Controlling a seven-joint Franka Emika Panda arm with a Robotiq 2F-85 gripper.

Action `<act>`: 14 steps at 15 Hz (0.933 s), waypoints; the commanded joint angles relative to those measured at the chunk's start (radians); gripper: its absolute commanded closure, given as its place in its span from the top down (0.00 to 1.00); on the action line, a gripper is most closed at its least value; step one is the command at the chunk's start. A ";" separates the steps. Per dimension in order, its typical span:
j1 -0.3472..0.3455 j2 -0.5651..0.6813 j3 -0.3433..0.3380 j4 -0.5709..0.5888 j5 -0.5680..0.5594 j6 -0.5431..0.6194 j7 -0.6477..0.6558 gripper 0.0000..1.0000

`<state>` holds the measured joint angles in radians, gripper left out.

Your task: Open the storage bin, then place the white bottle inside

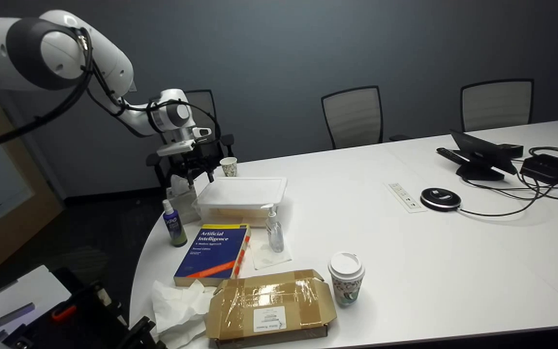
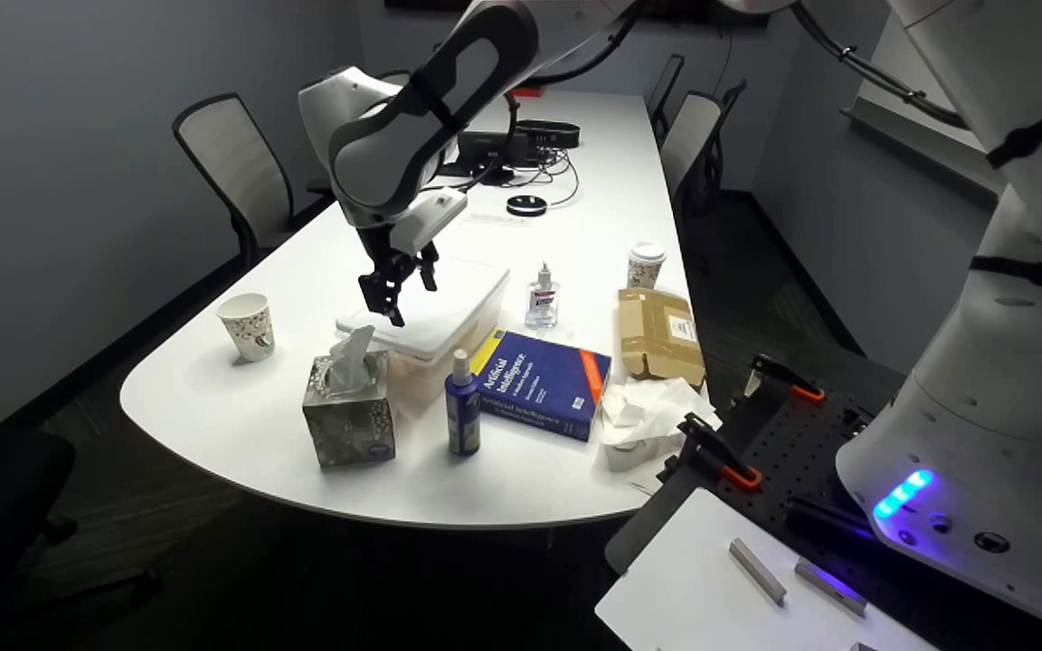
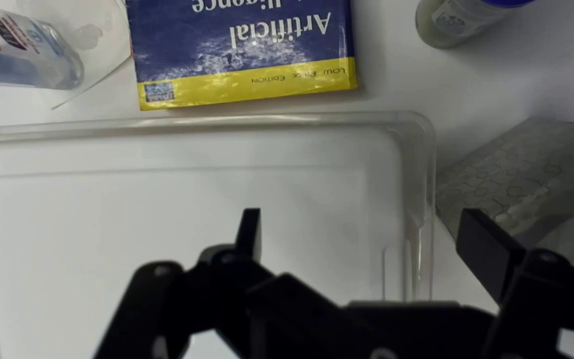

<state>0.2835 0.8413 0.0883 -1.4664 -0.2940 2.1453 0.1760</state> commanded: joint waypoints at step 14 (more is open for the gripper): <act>0.044 0.235 -0.035 0.301 0.025 -0.151 -0.038 1.00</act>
<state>0.3014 1.0366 0.0783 -1.2382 -0.2855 2.0420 0.1570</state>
